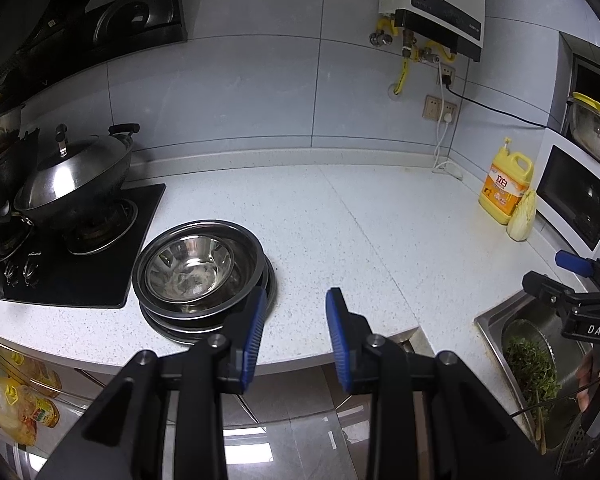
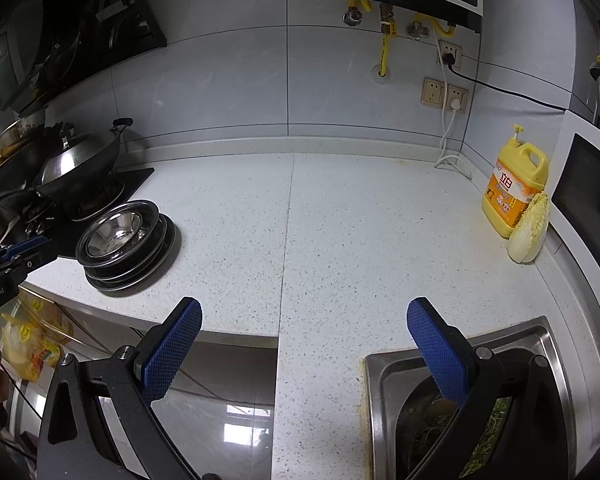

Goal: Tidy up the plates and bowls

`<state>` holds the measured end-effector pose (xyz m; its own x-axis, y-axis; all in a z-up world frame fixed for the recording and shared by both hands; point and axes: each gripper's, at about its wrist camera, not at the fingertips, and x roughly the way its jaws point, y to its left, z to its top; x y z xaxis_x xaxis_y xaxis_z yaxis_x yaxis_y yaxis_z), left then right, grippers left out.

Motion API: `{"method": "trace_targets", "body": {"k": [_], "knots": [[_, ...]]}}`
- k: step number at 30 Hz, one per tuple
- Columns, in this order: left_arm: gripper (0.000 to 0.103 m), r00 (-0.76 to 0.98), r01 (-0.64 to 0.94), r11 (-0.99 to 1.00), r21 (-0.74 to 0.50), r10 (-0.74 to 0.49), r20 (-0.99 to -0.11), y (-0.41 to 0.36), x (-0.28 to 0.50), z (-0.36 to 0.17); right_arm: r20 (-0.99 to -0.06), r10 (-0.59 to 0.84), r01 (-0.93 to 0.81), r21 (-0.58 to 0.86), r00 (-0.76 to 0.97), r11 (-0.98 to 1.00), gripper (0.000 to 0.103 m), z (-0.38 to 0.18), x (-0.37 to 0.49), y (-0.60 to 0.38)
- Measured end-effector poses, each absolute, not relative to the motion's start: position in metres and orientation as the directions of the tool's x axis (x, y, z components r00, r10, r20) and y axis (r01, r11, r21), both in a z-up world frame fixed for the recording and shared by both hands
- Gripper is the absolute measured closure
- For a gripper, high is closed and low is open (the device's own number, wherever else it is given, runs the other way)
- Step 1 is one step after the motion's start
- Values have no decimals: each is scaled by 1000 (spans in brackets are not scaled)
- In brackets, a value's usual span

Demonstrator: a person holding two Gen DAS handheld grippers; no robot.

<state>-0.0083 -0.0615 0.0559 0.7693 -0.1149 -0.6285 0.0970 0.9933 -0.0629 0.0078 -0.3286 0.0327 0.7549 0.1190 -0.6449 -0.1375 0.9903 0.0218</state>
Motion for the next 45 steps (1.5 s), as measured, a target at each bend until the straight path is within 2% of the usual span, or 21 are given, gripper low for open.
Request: {"method": "trace_targets", "body": {"k": [26, 41, 44, 45], "knots": [[74, 768, 101, 990, -96, -139, -626, -54, -11, 50, -646, 123, -146, 18, 753, 989, 2, 29, 10, -329], [73, 774, 97, 995, -30, -95, -626, -61, -7, 58, -651, 127, -153, 17, 749, 988, 2, 28, 13, -331], [39, 775, 95, 995, -29, -92, -625, -60, -7, 60, -650, 131, -155, 21, 748, 988, 2, 27, 14, -331], [39, 778, 95, 995, -32, -95, -622, -60, -7, 60, -651, 132, -156, 21, 747, 987, 2, 26, 15, -330]]}}
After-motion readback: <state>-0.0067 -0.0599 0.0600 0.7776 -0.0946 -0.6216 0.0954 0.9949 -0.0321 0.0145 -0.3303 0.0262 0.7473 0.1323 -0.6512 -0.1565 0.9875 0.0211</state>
